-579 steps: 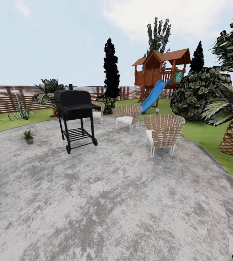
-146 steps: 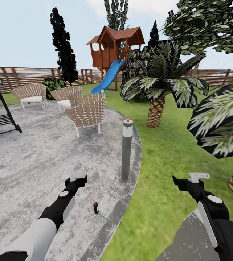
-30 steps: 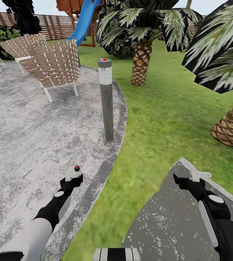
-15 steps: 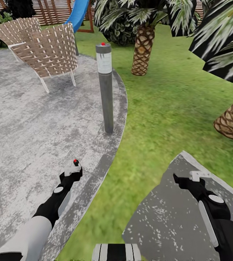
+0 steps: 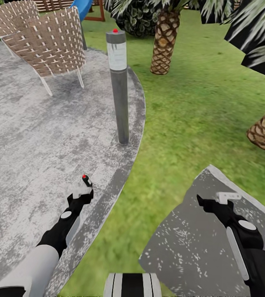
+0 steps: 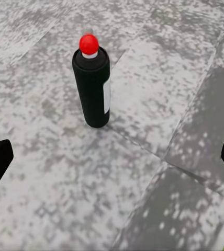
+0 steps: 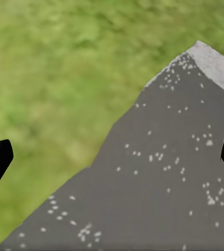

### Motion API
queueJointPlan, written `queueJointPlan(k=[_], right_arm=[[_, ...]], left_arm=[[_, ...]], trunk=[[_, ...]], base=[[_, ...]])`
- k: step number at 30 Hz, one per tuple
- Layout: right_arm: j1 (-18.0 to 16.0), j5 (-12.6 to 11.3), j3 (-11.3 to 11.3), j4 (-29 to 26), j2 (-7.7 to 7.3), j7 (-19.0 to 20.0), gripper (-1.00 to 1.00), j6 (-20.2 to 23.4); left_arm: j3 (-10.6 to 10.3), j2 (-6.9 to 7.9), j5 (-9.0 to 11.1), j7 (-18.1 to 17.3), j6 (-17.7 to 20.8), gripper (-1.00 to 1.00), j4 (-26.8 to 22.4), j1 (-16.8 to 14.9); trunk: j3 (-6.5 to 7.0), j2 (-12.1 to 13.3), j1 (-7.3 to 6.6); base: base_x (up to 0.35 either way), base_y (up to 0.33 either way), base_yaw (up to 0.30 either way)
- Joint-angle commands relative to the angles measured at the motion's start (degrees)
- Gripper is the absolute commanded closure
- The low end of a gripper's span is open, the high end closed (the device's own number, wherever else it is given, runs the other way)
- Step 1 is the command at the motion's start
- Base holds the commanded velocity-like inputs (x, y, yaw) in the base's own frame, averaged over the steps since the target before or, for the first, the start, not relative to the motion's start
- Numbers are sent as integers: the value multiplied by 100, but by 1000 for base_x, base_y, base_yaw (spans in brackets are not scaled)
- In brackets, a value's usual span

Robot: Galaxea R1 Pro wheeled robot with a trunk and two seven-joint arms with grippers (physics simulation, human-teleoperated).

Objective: Pick up the pesticide atomizer in the garden and spray insectifuge to fully cover both potted plants in the garden.

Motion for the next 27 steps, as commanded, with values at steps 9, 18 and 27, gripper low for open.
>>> queueJointPlan(k=[9,18,27], right_arm=[[1,6,15,-11,2,13,-100,30],[0,20,27,4,-15,25,-100,30],[2,22,28,-1,-10,26,-100,30]], left_arm=[[-17,3,50,13,-64,-100,-50,-25],[1,2,52,13,-67,-100,-288,13],[-10,4,54,13,-67,-100,-296,27]], trunk=[[-204,-14,22],[-257,-14,22],[-275,-14,22]], base=[[0,0,0],[0,0,0],[40,0,0]])
